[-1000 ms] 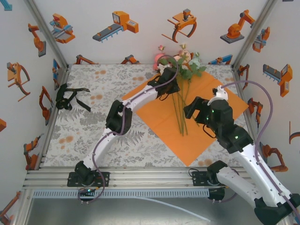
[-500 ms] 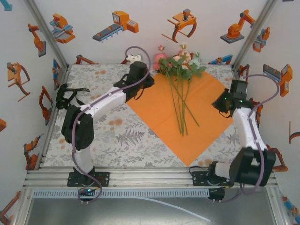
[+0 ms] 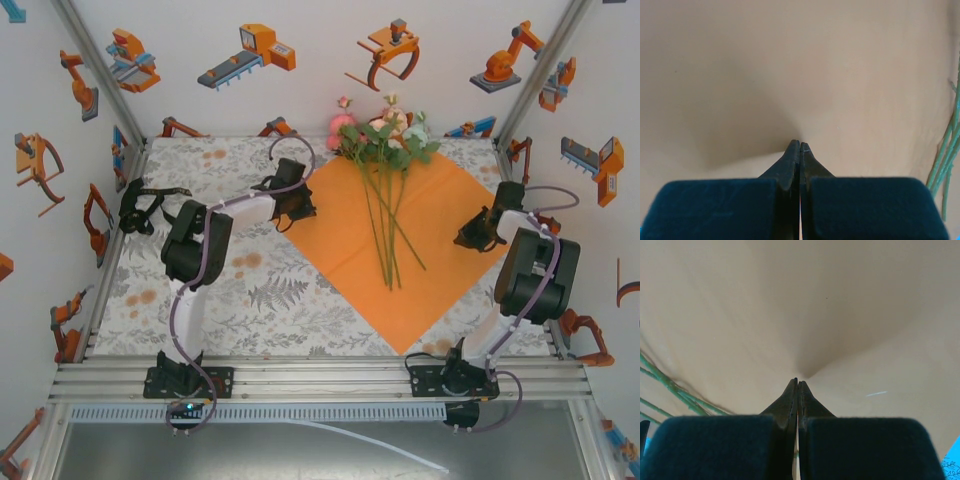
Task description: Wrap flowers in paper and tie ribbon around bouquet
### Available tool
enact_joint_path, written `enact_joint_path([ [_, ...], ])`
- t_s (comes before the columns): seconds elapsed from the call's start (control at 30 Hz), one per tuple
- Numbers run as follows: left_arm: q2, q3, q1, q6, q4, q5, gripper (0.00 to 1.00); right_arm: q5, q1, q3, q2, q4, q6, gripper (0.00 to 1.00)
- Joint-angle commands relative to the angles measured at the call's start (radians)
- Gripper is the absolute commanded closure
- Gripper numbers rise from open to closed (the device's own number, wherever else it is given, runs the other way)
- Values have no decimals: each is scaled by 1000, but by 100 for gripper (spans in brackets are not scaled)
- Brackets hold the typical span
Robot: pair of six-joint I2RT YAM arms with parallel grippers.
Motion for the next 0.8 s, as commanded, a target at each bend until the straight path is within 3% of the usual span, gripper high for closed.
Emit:
enact_joint_path([
  [0.0, 44, -4, 35, -58, -64, -25, 100, 22, 4, -9, 1, 5, 14, 100],
  [0.17, 5, -110, 78, -85, -64, -70, 100, 3, 28, -37, 30, -43, 32, 99],
  [0.57, -202, -403, 171, -83, -31, -168, 100, 53, 217, -100, 9, -54, 17, 96],
  [0.77, -258, -461, 185, -82, -14, -176, 100, 48, 234, -73, 15, -64, 20, 96],
])
